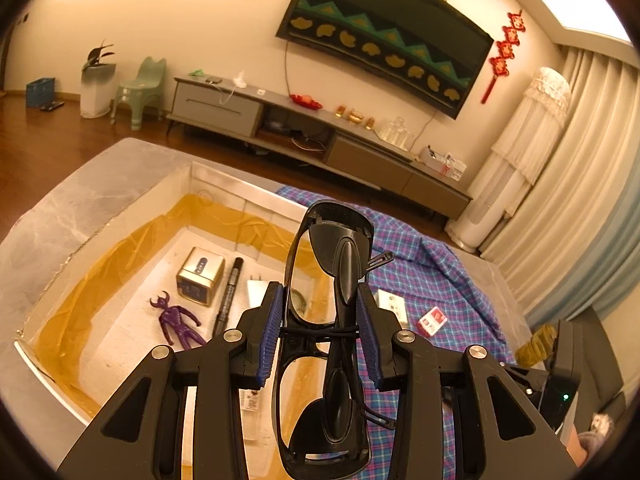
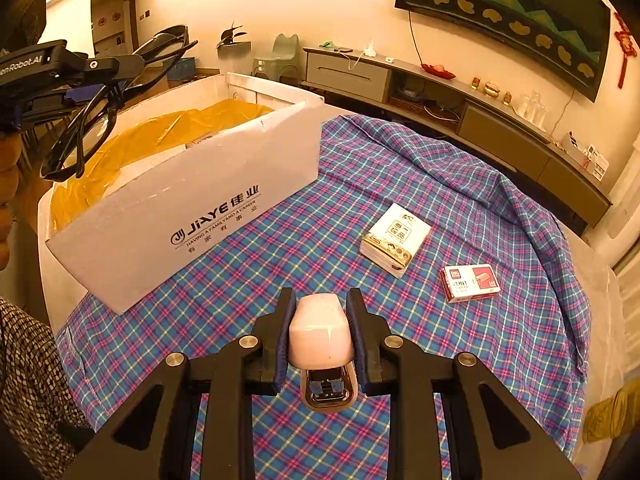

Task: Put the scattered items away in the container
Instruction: 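Carry the black glasses and white stapler over the cardboard box with both tools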

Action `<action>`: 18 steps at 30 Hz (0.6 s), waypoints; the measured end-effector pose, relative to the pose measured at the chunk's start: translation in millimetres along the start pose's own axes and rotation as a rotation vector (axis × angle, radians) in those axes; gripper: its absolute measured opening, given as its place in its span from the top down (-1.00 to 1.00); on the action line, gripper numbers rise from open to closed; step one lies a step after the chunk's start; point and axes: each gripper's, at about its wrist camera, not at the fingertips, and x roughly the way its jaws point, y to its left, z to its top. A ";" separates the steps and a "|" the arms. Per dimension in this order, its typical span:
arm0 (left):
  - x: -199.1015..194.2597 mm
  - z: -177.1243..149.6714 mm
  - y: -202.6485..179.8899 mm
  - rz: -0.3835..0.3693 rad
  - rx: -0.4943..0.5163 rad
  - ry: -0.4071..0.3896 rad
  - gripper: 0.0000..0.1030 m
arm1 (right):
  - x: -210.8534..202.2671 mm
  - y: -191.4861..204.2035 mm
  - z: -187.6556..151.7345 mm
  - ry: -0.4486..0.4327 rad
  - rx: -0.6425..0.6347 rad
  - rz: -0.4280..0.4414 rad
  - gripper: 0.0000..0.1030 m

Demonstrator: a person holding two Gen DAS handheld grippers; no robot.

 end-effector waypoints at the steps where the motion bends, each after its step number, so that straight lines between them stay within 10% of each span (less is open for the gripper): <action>1: -0.3 0.4 1.9 0.001 -0.003 -0.001 0.28 | -0.7 1.8 0.9 -0.002 -0.002 0.000 0.47; 18: -10.9 11.7 43.9 0.031 -0.076 -0.017 0.28 | -3.3 45.3 17.9 -0.012 -0.047 0.010 0.47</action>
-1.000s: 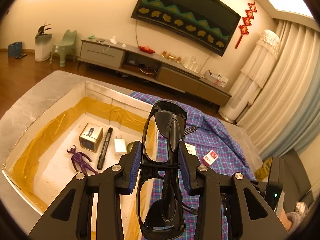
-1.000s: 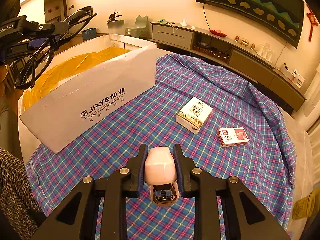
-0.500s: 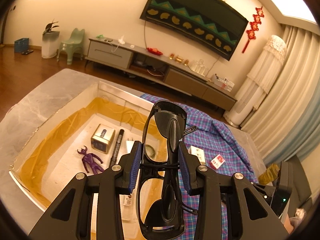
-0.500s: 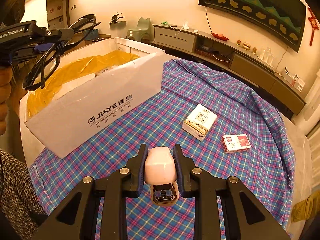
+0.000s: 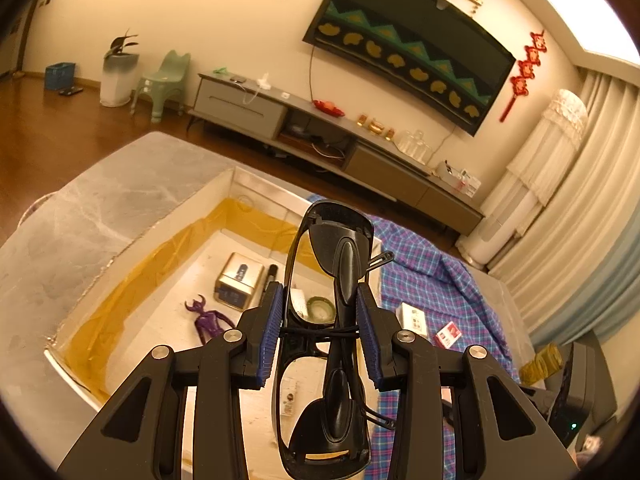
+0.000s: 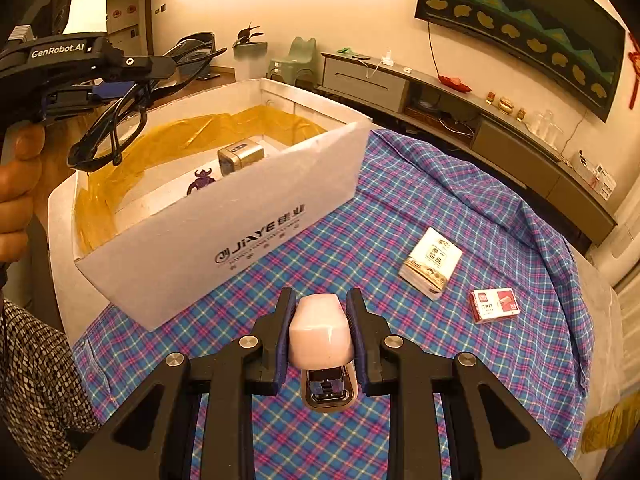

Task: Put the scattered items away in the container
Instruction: 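Carry the black glasses and white stapler over the cardboard box with both tools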

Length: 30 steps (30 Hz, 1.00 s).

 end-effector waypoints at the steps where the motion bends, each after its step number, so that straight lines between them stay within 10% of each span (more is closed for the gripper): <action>1: -0.6 1.2 3.3 0.002 -0.006 0.000 0.28 | -0.1 1.8 1.3 -0.001 0.000 0.001 0.47; 30: 3.3 13.4 69.3 0.078 -0.094 0.065 0.27 | -12.8 67.5 94.7 -0.096 -0.026 0.133 0.47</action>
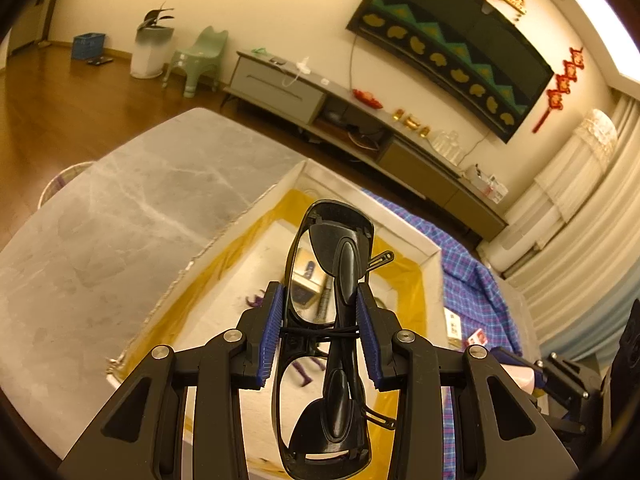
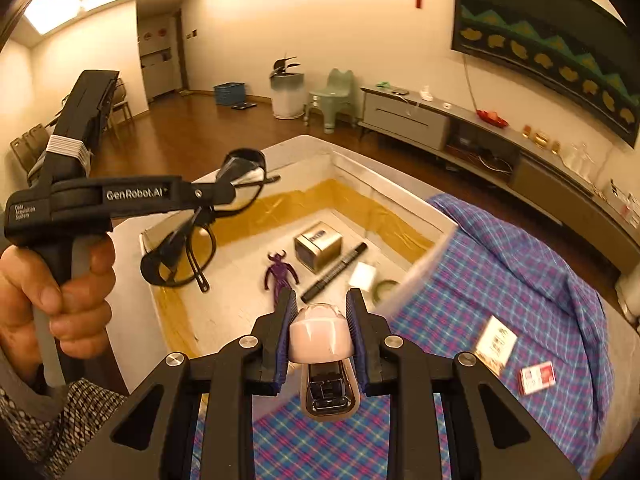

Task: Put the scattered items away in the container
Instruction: 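Carry the black glasses and white stapler over the cardboard box with both tools, then open the right tool to drop the stapler while the left tool drops the glasses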

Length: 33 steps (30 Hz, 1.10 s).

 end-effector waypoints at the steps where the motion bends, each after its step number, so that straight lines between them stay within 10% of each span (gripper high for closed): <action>1: 0.8 -0.2 0.7 0.003 -0.001 0.003 0.27 | 3.5 2.1 2.4 0.006 -0.006 0.005 0.47; 13: 21.8 1.5 8.2 0.088 0.031 0.037 0.27 | 66.7 7.6 24.1 0.147 -0.032 0.064 0.47; 33: 44.6 -19.3 8.9 0.102 0.008 0.186 0.27 | 183.9 -14.6 122.3 0.272 0.270 0.115 0.47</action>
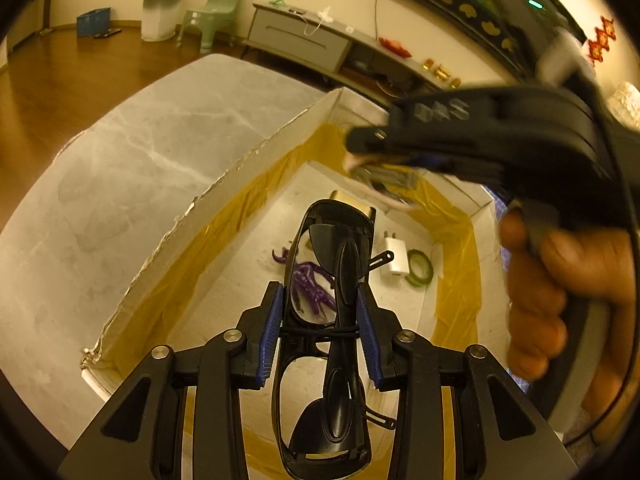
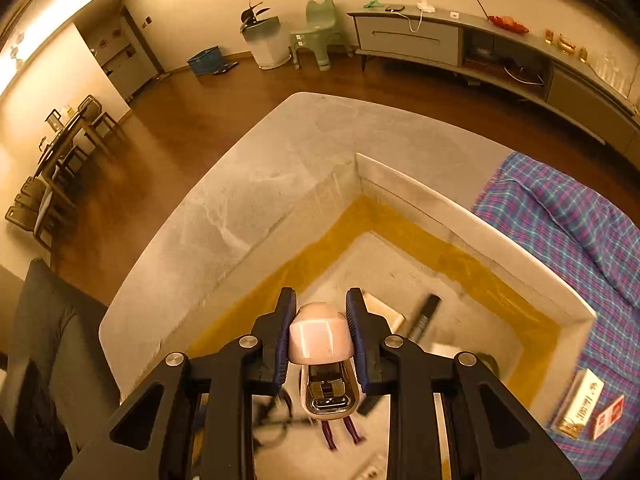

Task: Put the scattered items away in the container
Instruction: 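Open the right tool to drop the stapler while the left tool drops the glasses, then move both tools back over the bed toward the tissue pack and staples box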

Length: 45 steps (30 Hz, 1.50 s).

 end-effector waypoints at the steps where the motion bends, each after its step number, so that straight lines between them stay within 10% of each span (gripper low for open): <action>1: -0.6 -0.3 0.8 0.002 -0.002 0.000 0.27 | 4.2 1.5 3.1 0.002 0.004 -0.002 0.47; 16: -14.6 0.2 16.6 0.016 -0.056 -0.008 0.16 | 22.2 -25.7 6.7 -0.006 0.130 0.098 0.06; 34: -47.2 6.2 -3.9 0.039 -0.018 -0.177 0.15 | -89.6 -23.8 -79.3 -0.135 -0.106 0.165 -0.02; 45: -58.9 2.5 -49.1 0.054 0.087 -0.285 0.15 | -128.7 -39.6 -132.5 -0.225 -0.147 -0.054 -0.02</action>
